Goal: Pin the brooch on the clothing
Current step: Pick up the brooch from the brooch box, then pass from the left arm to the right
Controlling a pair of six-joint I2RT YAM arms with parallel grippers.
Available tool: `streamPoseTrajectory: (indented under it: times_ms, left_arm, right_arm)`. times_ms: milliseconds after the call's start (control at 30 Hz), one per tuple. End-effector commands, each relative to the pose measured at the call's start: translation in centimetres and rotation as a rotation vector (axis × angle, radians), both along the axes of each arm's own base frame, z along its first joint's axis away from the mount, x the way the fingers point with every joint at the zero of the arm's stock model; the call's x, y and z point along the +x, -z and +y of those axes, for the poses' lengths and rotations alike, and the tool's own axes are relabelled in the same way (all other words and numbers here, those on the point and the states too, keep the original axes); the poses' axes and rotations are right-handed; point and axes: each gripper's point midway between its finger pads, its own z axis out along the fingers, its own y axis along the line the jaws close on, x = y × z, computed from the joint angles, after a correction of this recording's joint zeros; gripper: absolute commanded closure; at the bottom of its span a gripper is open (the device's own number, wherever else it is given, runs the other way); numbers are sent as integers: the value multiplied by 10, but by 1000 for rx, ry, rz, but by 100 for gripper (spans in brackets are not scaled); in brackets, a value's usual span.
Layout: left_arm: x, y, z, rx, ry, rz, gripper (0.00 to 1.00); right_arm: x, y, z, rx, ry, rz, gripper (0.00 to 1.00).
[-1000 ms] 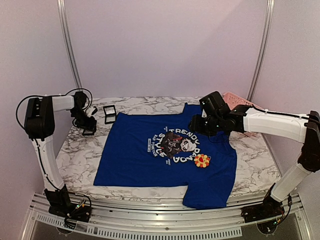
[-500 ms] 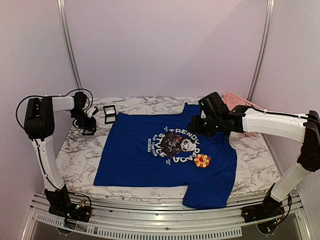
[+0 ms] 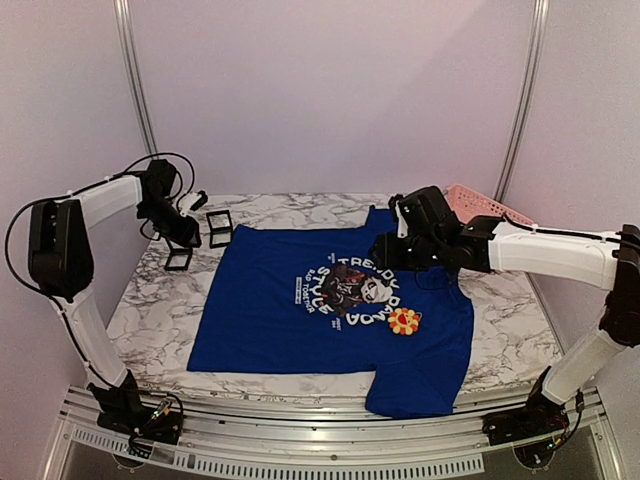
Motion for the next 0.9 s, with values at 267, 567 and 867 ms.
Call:
streamPoseTrajectory:
  times_ms: [267, 567, 867]
  left_arm:
    - [-197, -123, -217, -201, 916, 136, 75]
    - [-292, -156, -276, -263, 1235, 184, 74]
    - [-291, -150, -287, -228, 1290, 182, 77]
  right_arm:
    - [-124, -125, 69, 26, -990, -896, 44]
    - [-183, -106, 95, -285, -1280, -1283, 43]
    - [-171, -113, 100, -471, -1170, -1461, 50]
